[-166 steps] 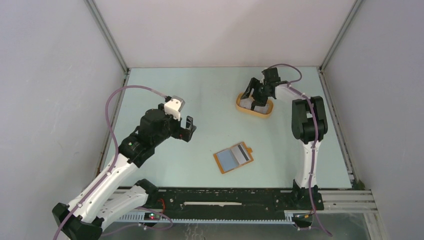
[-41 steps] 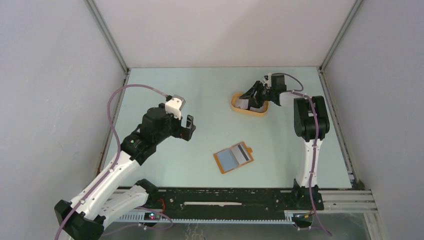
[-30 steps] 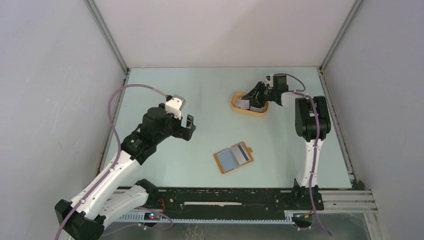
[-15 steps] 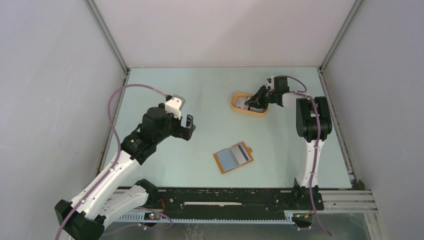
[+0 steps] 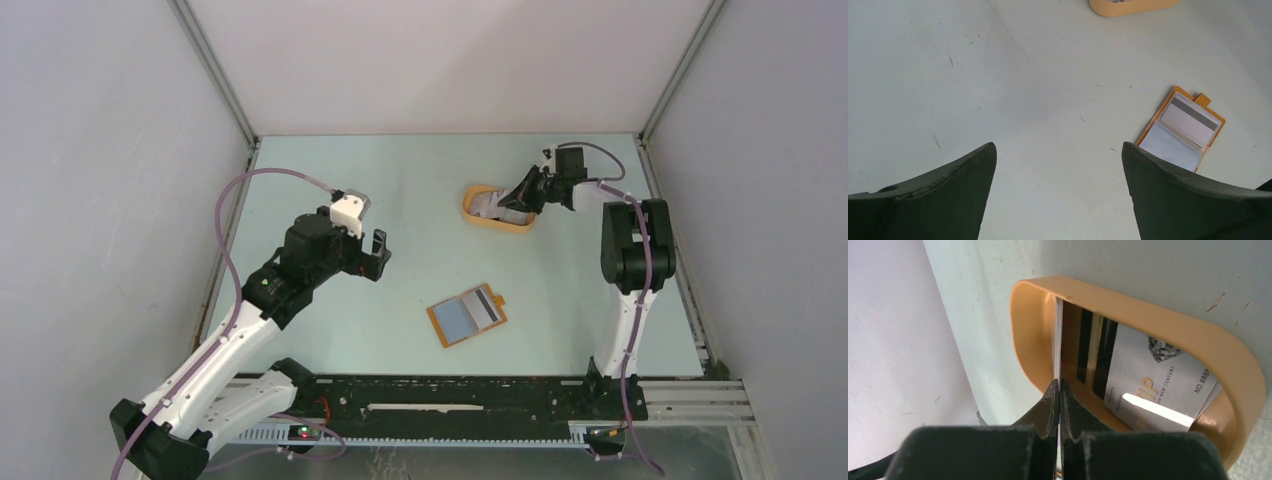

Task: Put the credit cards into the card holder
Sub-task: Pick up the credit card from the storage box.

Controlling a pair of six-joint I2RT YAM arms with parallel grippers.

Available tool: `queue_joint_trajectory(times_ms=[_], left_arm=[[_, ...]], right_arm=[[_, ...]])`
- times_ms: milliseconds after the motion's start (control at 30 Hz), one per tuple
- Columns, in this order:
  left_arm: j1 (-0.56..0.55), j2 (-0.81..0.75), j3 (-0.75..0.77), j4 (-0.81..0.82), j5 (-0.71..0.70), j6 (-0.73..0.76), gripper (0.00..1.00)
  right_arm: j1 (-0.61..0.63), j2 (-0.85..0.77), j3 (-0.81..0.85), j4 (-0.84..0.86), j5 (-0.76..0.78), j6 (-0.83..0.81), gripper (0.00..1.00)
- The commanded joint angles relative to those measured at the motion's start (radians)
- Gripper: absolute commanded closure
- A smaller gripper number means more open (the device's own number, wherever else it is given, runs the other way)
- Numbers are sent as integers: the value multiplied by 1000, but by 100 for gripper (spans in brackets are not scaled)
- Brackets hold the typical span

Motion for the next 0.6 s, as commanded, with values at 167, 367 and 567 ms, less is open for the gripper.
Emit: queue_joint_trajectory(times_ms=[167,367,567], left_arm=[[8,-23,-18,8,7,16,0],[8,-54,-22,19,105,33,0],[8,-91,-33,61,242,21,0]], right_arm=[[-7,-187,-47,-37,42,-189,100],[-12,-326,-98,-50,-58,-349,100],[-10,-518,-163,-109,-231,-533,100]])
